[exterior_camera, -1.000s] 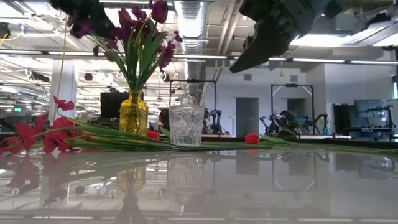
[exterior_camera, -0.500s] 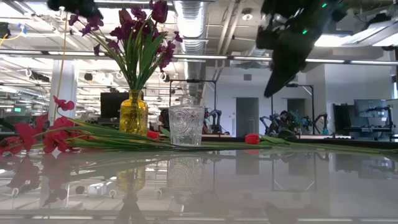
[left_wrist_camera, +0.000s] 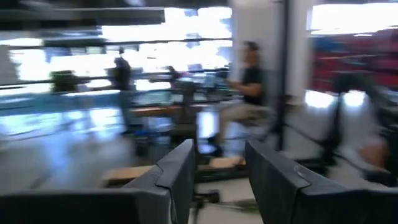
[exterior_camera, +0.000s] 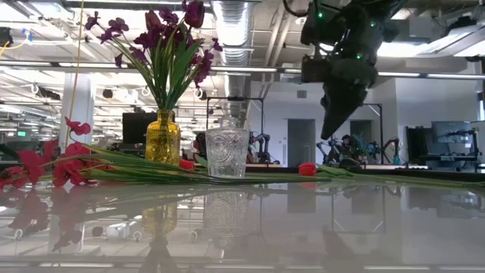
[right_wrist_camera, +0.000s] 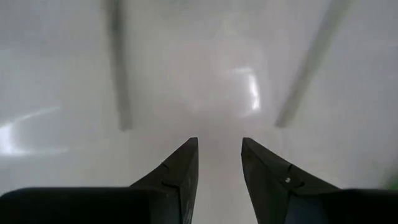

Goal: Sort flowers into vase by color
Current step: Put the right pink flower into the transparent flower vase

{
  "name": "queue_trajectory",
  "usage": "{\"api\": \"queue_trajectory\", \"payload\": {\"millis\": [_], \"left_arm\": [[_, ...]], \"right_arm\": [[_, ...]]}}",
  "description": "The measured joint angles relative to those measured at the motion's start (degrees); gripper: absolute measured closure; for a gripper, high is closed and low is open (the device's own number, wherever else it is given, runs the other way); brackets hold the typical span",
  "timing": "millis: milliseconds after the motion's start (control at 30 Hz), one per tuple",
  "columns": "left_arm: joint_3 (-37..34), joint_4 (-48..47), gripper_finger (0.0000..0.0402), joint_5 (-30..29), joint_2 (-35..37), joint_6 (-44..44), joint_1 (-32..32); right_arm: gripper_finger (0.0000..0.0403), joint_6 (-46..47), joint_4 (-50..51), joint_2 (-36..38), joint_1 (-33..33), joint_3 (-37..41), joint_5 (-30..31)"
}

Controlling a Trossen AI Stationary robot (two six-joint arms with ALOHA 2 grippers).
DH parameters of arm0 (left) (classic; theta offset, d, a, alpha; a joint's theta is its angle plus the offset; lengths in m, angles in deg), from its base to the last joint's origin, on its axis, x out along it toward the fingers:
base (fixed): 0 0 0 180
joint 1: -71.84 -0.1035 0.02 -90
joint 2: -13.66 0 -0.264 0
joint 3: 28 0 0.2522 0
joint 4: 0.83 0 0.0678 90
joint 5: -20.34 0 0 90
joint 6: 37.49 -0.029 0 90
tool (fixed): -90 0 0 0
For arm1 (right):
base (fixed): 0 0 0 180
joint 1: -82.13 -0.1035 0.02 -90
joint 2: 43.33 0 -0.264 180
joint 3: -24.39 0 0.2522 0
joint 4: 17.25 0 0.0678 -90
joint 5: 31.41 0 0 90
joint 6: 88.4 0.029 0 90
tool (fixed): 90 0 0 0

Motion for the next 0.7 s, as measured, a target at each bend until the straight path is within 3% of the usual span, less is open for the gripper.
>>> {"api": "queue_trajectory", "payload": {"millis": [133,300,467,600,700], "left_arm": [[-3.29,1.73,0.0282,-1.83,-1.66,-1.79,9.55],[-4.69,0.90,0.0295,-8.35,-4.35,-7.42,23.45],[-4.85,-4.21,0.0299,-20.95,-5.25,-13.43,35.66],[-6.97,-5.17,0.0299,-30.08,-5.86,-14.02,42.07],[-9.96,-4.70,0.0299,-35.10,-6.15,-12.16,45.08]], "right_arm": [[0.0255,-0.14,3.83,0.15,-4.07,-0.07,-6.27],[0.0255,-6.77,19.76,0.17,-11.65,-1.84,-8.10],[0.0255,-21.46,30.31,0.17,-19.49,-2.06,-6.53],[0.0255,-31.89,30.46,0.09,-24.11,-0.61,-3.30],[0.0255,-33.53,29.99,-0.70,-26.17,0.56,0.59]]}}
